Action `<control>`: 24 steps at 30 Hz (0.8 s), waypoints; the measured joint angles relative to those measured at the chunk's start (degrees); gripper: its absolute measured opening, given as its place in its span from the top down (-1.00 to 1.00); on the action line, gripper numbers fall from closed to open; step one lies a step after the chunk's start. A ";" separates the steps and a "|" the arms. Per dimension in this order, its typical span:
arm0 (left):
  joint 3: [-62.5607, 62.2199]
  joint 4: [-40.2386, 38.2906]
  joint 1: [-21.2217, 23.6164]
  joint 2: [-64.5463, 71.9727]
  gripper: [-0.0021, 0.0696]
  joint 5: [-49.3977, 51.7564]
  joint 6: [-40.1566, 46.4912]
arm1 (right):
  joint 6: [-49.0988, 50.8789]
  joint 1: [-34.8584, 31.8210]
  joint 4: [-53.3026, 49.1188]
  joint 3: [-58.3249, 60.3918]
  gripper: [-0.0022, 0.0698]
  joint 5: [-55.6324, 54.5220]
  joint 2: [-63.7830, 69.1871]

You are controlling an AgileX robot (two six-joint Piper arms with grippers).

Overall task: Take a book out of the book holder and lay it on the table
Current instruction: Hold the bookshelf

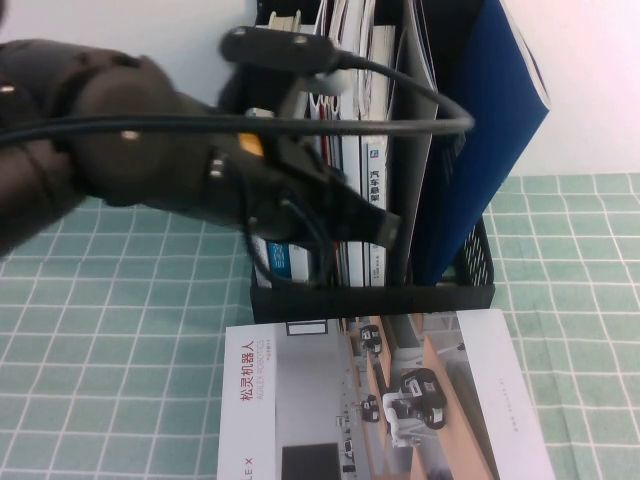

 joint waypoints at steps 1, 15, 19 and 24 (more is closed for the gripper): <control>-1.20 0.37 -1.57 1.14 0.95 0.00 -0.21 | -0.84 2.12 0.00 -0.29 0.95 1.91 0.00; -15.16 2.32 -5.77 15.28 0.95 -6.06 -4.84 | 10.59 9.74 -24.39 -7.02 0.95 21.61 0.64; -18.30 2.32 -5.77 17.95 0.95 -9.98 -7.10 | 29.09 9.74 -47.29 -7.40 0.95 5.09 3.56; -20.53 5.56 -6.19 20.00 0.95 -12.40 -11.65 | 54.00 9.83 -68.76 -10.59 0.94 -3.16 12.98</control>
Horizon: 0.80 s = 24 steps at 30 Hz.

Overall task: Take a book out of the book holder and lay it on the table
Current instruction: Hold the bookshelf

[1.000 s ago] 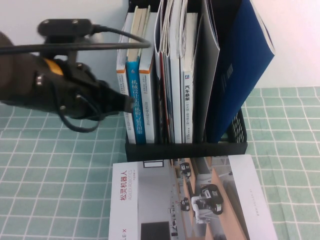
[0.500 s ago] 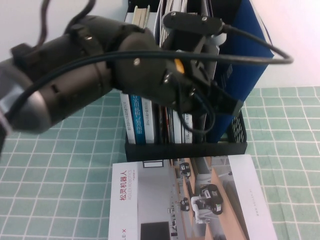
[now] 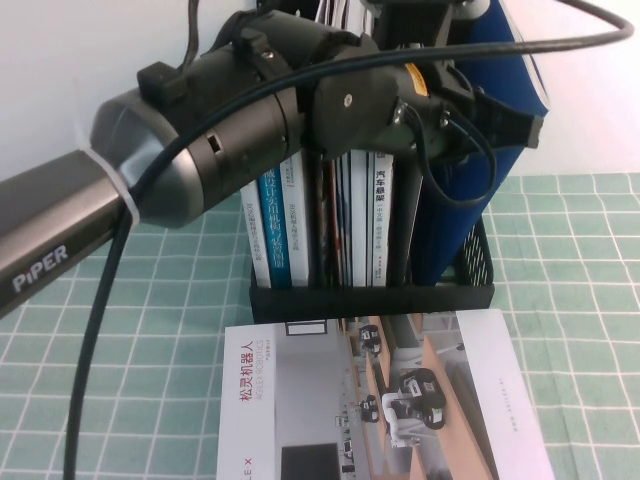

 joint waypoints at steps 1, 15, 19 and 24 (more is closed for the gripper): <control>-0.23 1.05 0.00 0.12 0.95 -0.43 -1.02 | 3.92 0.00 -3.36 -0.86 0.94 -0.02 2.43; -0.45 12.70 -0.04 0.58 0.95 0.96 -12.24 | 51.08 0.00 -27.76 -7.82 0.94 15.30 20.52; -0.59 13.42 -0.04 0.58 0.95 2.57 -12.24 | 41.37 0.00 -28.37 -7.87 0.95 5.03 21.25; -0.73 13.92 -0.04 0.58 0.95 4.05 -12.03 | 24.93 0.00 -30.07 -7.87 0.95 -23.07 21.25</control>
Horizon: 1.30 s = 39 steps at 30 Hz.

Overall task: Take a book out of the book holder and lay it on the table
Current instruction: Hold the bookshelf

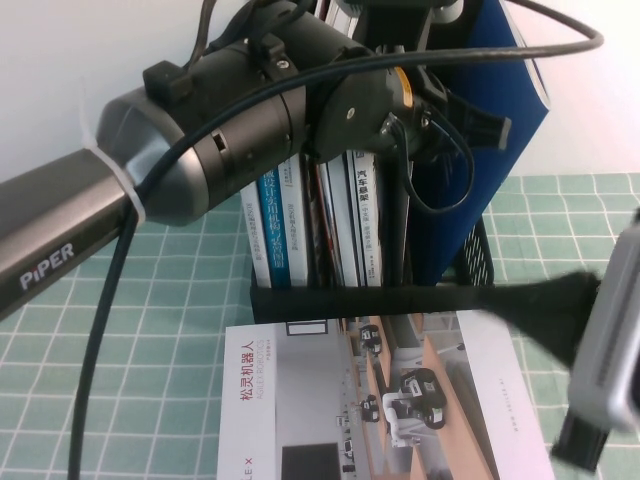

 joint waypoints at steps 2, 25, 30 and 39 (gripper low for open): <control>0.00 0.00 -0.09 0.00 0.95 0.70 0.00 | -1.89 0.02 -0.86 0.00 0.95 -5.01 0.00; -0.05 0.14 -0.35 0.00 0.95 5.46 0.07 | -42.67 -0.70 59.43 11.03 0.95 20.99 -7.94; -0.13 0.14 -0.35 0.00 0.95 5.55 0.01 | -41.57 -5.68 64.26 13.13 0.95 0.93 -3.49; -0.13 0.14 -0.35 -0.10 0.95 6.47 -0.03 | -66.55 -9.99 99.18 13.13 0.94 -29.69 9.65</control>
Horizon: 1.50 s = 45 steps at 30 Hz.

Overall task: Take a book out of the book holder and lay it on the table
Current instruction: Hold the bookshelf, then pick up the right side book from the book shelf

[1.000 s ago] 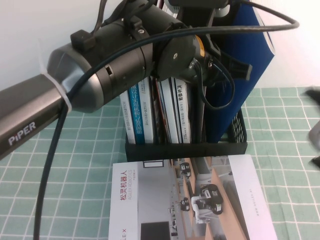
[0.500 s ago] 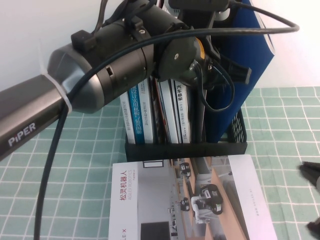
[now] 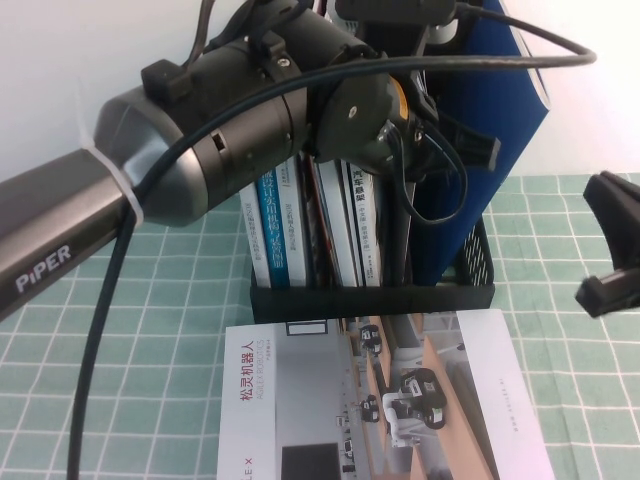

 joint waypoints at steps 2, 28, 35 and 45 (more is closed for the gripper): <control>0.00 -0.16 0.00 0.00 0.95 1.01 -0.39 | 0.30 -0.10 1.11 0.00 0.88 -5.67 4.48; 0.47 -4.57 0.24 1.47 0.95 4.81 -0.04 | 5.60 -0.10 0.32 -18.85 0.80 -17.96 37.82; 0.57 -4.84 -1.74 -2.05 0.95 4.59 2.57 | 1.52 -0.10 2.47 -18.85 0.88 -16.51 33.14; 0.57 -4.50 -2.45 -13.63 0.95 7.32 3.52 | -8.47 -0.10 0.96 -18.85 0.88 -16.26 16.61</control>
